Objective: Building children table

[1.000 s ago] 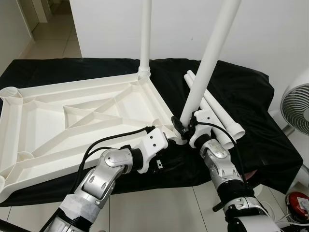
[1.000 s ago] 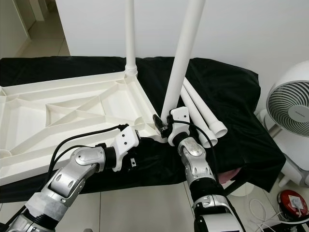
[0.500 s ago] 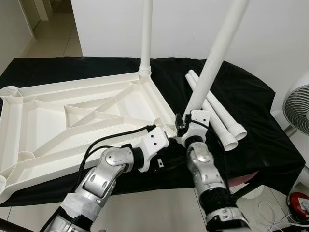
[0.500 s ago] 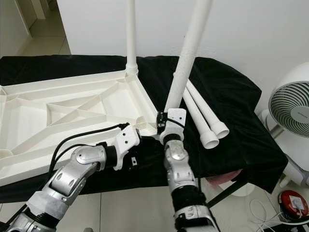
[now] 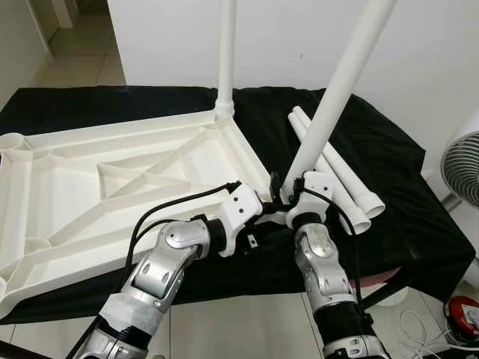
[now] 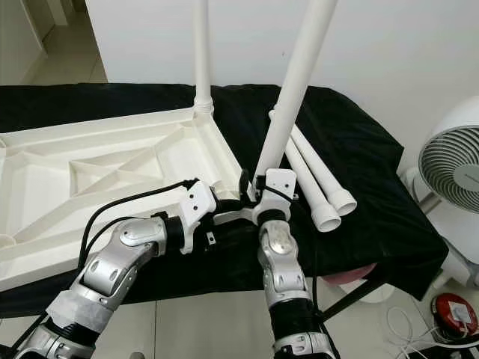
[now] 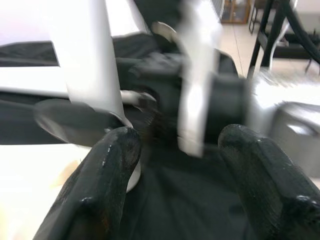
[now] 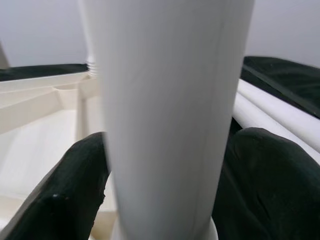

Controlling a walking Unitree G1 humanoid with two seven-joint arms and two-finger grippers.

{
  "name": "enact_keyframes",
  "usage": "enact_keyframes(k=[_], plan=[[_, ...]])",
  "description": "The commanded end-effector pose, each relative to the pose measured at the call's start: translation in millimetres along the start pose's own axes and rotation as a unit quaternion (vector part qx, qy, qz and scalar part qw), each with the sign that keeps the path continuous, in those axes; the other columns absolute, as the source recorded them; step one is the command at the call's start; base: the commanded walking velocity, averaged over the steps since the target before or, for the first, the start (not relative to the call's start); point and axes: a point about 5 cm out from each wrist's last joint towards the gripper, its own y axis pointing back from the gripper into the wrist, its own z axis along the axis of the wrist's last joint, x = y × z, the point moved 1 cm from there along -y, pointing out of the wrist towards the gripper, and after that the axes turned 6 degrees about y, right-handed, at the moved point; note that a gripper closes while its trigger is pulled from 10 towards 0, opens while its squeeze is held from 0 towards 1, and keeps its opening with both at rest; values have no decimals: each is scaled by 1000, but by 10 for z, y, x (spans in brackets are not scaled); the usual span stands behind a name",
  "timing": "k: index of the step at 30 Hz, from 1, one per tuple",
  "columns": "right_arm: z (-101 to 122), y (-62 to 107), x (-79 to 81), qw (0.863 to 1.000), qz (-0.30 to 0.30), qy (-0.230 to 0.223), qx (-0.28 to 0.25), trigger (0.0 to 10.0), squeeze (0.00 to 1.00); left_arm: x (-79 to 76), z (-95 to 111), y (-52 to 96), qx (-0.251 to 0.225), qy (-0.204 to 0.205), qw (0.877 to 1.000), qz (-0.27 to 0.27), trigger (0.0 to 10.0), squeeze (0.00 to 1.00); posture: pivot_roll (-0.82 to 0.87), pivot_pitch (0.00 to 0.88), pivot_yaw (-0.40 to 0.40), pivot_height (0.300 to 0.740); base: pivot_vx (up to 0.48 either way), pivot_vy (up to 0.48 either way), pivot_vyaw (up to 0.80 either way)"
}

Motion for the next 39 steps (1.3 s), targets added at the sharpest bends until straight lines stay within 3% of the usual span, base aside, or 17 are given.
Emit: enact_keyframes(k=[1,6,7,12,14,15,17,18,19,30,31,39], plan=[[22,51,-1,1000,11,3,-6,10000,0,101,45,9,-10,2,997,74,10000,0,-61,0,-45,740,0,0,0],[46,158,-10,1000,24,8,-13,10000,0,122,73,33,-20,6,995,97,10000,0,-63,0,-48,740,0,0,0],[58,246,-9,999,34,11,-15,10000,0,144,96,69,-36,10,991,127,10000,0,-62,0,-50,740,0,0,0],[74,286,-11,999,38,11,-15,10000,0,159,117,88,-45,15,989,142,10000,0,-59,0,-53,740,0,0,0],[66,370,-13,999,49,9,-8,10000,0,234,163,159,-60,24,981,185,10000,0,-51,0,-57,740,0,0,0],[52,409,-19,999,54,8,-3,8000,0,281,174,206,-63,24,976,208,10000,0,-47,0,-58,740,0,0,0],[45,434,-23,998,58,8,0,8000,0,310,181,237,-65,24,972,223,10000,0,-44,0,-61,740,0,0,0],[38,448,-31,998,60,6,1,3373,0,340,181,268,-63,23,970,233,10000,0,-42,0,-62,740,0,0,0],[36,459,-36,998,62,3,3,0,0,360,179,291,-62,22,969,239,10000,0,-42,0,-62,740,0,0,0],[34,445,6,996,87,-13,12,0,0,374,152,359,-36,-5,972,234,10000,0,-39,0,-67,740,0,0,0],[37,419,4,996,86,-14,14,10000,0,353,131,350,-28,-13,974,226,10000,0,-39,0,-67,740,0,0,0],[58,285,-85,997,69,-11,13,10000,0,281,-2,307,11,-28,978,206,10000,0,-40,0,-64,740,0,0,0]])
